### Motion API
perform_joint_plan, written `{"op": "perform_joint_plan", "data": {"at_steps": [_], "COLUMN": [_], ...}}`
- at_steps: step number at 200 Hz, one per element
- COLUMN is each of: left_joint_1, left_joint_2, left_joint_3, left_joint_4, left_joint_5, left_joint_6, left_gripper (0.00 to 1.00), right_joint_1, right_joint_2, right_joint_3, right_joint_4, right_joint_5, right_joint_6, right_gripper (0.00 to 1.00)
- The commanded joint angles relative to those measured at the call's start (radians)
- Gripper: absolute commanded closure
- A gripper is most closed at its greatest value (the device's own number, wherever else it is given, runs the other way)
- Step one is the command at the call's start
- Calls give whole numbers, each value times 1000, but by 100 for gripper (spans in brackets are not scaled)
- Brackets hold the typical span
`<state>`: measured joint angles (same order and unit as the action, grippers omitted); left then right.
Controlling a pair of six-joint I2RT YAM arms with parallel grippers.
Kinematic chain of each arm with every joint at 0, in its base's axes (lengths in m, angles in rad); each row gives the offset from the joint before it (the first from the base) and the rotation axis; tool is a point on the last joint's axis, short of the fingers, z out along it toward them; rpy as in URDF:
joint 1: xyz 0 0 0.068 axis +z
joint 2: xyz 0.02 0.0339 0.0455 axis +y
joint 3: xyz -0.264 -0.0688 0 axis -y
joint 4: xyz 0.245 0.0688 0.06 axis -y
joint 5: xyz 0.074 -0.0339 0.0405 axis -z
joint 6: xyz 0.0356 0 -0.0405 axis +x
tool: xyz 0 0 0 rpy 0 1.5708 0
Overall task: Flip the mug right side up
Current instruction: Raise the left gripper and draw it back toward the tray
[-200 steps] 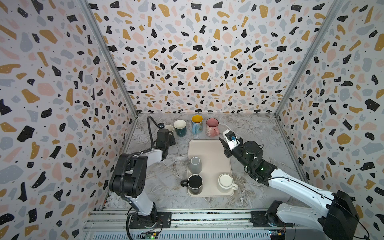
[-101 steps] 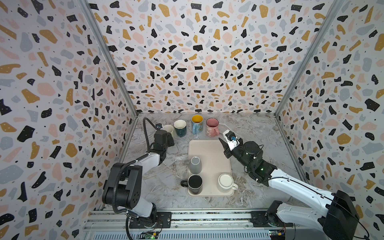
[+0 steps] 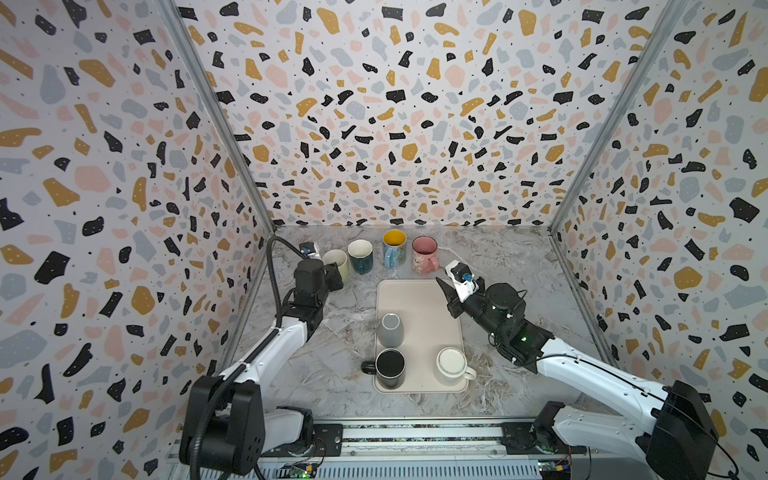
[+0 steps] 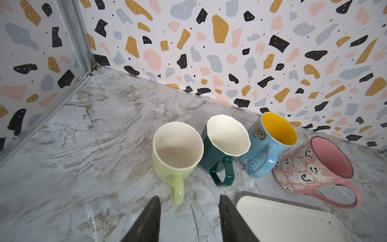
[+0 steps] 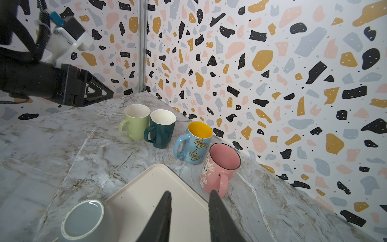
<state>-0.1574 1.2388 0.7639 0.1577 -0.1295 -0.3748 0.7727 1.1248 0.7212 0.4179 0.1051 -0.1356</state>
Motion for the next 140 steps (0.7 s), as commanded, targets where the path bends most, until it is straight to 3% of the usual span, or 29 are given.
{"op": "perform_joint_plan", "data": {"at_steps": [1, 33, 63, 96, 140], "left_joint_1": [2, 2, 2, 2, 2], "left_joint_2": [-56, -70, -40, -29, -8], "left_joint_3": [77, 201, 266, 155, 109], "left_joint_4": [-107, -330, -507, -389, -351], "left_joint_5": [33, 101, 237, 529, 597], "left_joint_6": [-21, -81, -160, -324, -459], "left_gripper": [53, 51, 51, 51, 52], "right_joint_1": [4, 5, 5, 5, 5], "right_joint_2": [-24, -17, -9, -8, -14], "right_joint_3": [-4, -6, -8, -10, -20], "right_joint_4": [-9, -11, -15, -13, -7], "right_joint_5": [-17, -26, -37, -48, -58], "right_joint_6": [26, 45, 58, 64, 67], "right_gripper": [67, 67, 67, 67, 66]}}
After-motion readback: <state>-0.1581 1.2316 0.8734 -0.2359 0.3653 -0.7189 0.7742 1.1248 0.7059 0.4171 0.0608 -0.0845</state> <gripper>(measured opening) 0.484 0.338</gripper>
